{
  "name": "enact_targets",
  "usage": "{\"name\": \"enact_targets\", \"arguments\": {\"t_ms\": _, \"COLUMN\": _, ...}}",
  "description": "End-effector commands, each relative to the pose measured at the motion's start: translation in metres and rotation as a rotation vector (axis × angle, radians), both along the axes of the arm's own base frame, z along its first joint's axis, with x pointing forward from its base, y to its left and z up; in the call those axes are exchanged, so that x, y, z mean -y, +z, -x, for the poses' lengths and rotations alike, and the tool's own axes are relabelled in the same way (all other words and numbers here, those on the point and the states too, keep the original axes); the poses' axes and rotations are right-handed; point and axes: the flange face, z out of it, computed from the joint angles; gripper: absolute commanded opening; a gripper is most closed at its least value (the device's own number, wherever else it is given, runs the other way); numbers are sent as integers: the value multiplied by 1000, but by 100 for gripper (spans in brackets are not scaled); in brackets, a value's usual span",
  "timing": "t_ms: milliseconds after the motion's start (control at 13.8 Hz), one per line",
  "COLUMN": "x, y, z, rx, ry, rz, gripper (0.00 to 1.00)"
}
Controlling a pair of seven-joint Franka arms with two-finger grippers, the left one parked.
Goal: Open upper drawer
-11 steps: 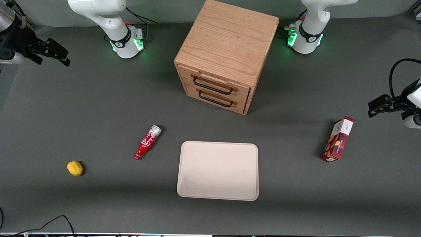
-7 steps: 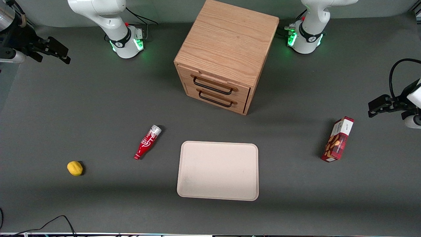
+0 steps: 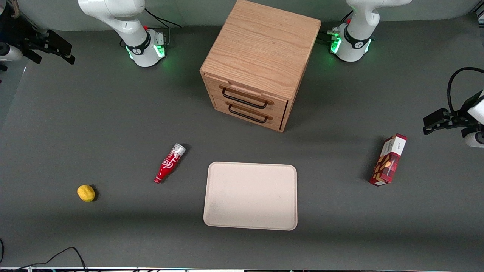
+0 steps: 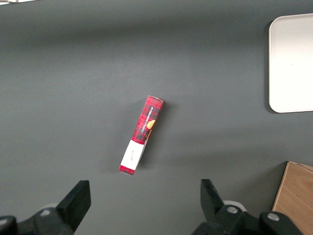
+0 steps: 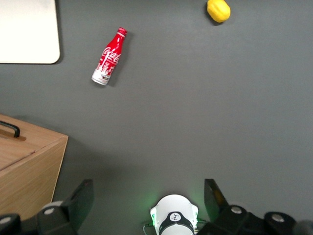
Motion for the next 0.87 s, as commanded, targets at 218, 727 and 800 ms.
{"name": "enact_targets", "arguments": {"t_ms": 218, "x": -45, "y": -7, "z": -14, "rx": -73, "ry": 403, "rz": -185, "gripper": 100}}
{"name": "enact_targets", "arguments": {"t_ms": 727, "x": -200, "y": -62, "z": -80, "rx": -135, "ry": 696, "rz": -416, "gripper": 100}}
{"name": "enact_targets", "arguments": {"t_ms": 800, "x": -216, "y": -76, "z": -91, "rx": -149, "ry": 719, "rz": -444, "gripper": 100}}
